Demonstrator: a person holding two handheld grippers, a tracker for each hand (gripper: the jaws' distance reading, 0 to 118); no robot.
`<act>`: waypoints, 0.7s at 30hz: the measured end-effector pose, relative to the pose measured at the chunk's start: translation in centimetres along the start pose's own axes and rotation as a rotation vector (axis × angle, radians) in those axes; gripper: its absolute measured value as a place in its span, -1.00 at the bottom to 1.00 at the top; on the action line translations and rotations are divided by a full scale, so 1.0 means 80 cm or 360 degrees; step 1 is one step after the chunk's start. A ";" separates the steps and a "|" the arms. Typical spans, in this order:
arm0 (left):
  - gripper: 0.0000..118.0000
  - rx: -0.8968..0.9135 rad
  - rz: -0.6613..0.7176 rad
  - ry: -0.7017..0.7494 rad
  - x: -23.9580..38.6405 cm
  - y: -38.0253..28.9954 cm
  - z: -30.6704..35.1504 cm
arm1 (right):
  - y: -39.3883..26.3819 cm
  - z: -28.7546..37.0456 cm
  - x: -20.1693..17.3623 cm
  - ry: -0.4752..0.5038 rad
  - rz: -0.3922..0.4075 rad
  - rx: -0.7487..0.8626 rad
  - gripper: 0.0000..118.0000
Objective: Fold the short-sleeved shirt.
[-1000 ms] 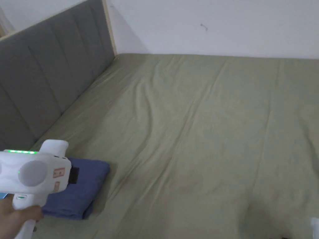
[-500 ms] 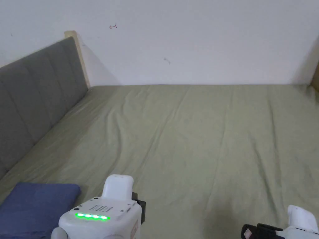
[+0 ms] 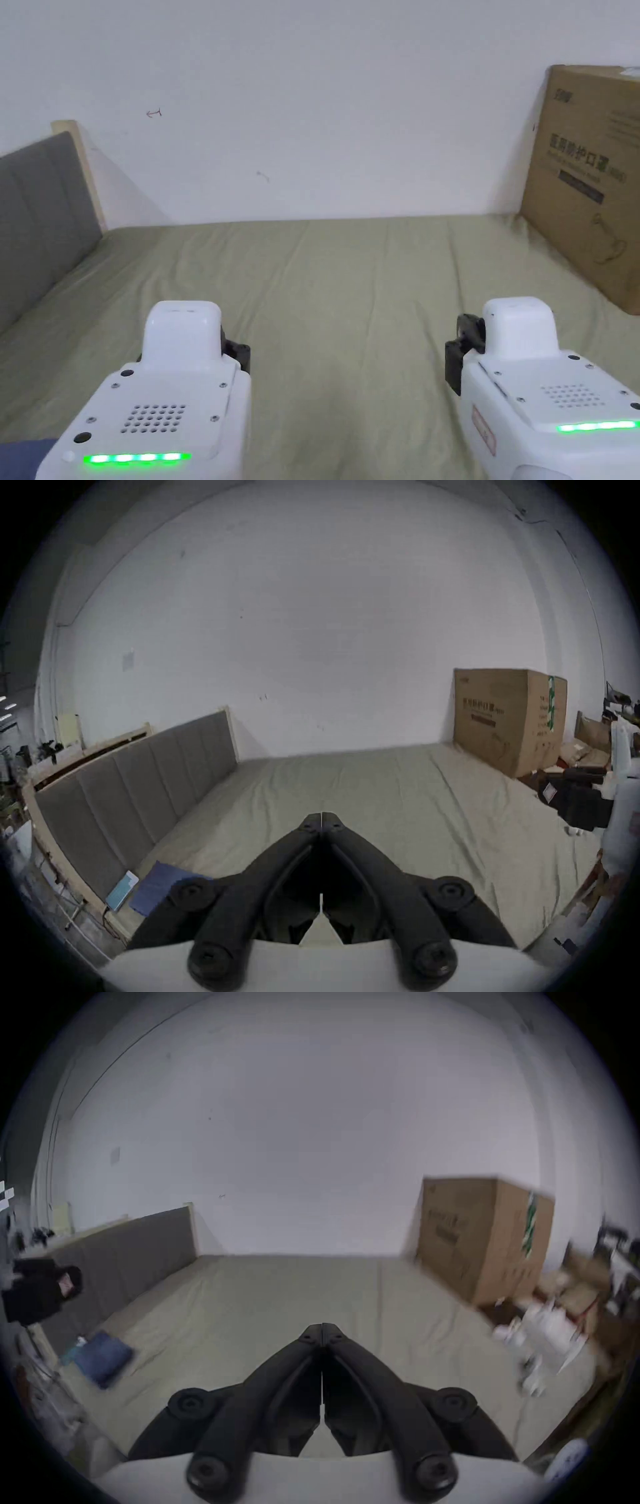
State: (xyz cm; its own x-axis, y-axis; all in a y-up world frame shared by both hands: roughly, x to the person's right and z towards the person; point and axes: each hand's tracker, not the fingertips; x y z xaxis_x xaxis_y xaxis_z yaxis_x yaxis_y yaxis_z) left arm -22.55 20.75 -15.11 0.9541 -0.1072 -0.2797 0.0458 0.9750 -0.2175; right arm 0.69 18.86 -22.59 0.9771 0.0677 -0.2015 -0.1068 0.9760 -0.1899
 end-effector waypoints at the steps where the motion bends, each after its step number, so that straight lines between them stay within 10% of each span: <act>1: -1.00 0.0022 0.0014 -0.0028 0.002 0.002 0.002 | 0.009 0.002 -0.007 -0.0047 0.0027 0.0001 -1.00; 17: -1.00 0.0109 0.0094 -0.0107 -0.001 0.012 0.007 | 0.023 0.015 -0.013 -0.0118 0.0021 0.0125 -0.92; 20: -0.78 0.0118 0.0090 -0.0084 0.001 0.011 0.006 | 0.023 0.018 -0.013 -0.0099 0.0026 0.0145 -0.57; 21: -0.37 0.0120 0.0088 -0.0086 0.002 0.012 0.005 | 0.024 0.018 -0.015 -0.0098 0.0039 0.0142 -0.14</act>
State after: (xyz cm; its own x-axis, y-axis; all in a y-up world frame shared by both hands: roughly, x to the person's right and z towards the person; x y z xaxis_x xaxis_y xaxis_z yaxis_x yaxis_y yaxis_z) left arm -22.25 21.72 -14.98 0.9703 -0.0442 -0.2379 0.0129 0.9913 -0.1314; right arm -0.41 20.92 -21.36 0.9842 0.1017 -0.1452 -0.1167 0.9882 -0.0989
